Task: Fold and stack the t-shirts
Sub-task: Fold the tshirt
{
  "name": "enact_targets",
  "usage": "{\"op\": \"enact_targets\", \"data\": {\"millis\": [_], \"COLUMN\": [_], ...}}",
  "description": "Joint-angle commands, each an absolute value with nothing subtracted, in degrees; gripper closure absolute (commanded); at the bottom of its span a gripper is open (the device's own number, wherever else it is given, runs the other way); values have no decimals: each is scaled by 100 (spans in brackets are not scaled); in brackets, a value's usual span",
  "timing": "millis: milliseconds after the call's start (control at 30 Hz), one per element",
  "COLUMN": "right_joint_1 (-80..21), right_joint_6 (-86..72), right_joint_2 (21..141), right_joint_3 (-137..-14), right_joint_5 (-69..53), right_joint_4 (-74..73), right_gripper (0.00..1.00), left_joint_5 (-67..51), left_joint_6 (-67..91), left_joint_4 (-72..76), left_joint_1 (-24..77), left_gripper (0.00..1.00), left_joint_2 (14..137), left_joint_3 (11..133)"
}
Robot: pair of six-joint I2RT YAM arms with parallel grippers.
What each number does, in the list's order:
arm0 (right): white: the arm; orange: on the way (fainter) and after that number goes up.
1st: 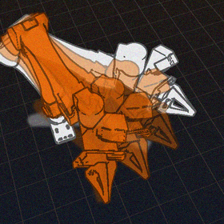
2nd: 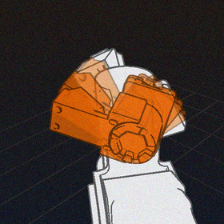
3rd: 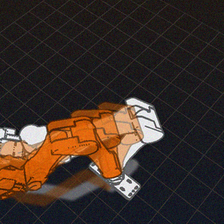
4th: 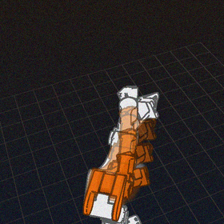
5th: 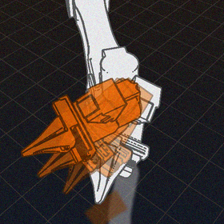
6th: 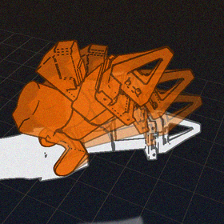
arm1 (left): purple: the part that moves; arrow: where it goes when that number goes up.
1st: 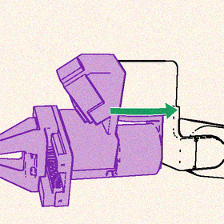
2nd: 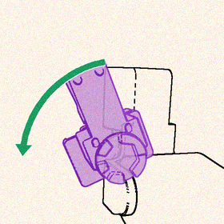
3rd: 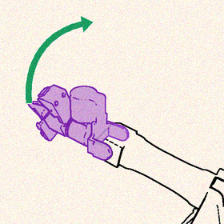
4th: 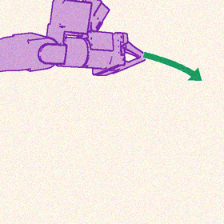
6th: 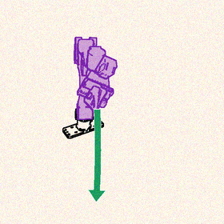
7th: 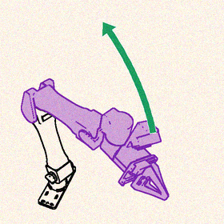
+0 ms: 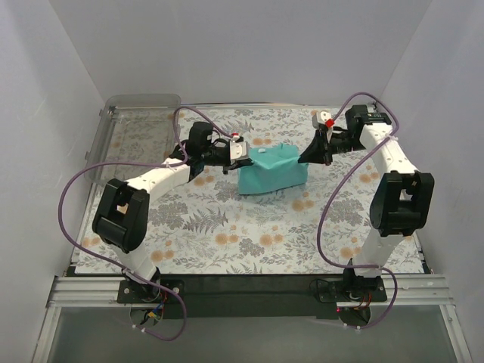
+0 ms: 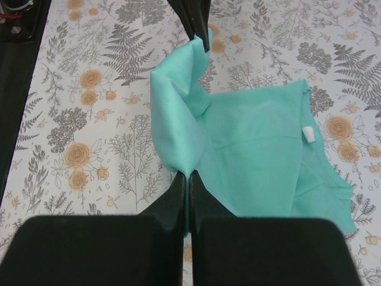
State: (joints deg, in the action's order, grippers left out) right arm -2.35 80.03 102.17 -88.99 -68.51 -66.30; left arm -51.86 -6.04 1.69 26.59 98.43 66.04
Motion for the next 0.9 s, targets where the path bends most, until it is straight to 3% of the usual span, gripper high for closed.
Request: {"op": "enact_targets", "data": {"millis": [0,433,867], "right_joint_1": [-97,-53,-62], "right_joint_6": [7638,6882,5705], "right_joint_2": [10362,11197,11672], "right_joint_3": [-9438,-10441,-10801], "right_joint_5": [-7251,-7111,-6750], "right_joint_4": [-6715,-6531,-5380], "right_gripper": [99,99,99], "left_joint_5": [-5432,-5204,-4509], "left_joint_6": [-510,-422,-123], "left_joint_4": [378,676,1397], "left_joint_1": [2567,2452,2338], "left_gripper": [100,100,100], "left_joint_2": [9922,10423,10696], "left_joint_3": [6969,7444,7409]}}
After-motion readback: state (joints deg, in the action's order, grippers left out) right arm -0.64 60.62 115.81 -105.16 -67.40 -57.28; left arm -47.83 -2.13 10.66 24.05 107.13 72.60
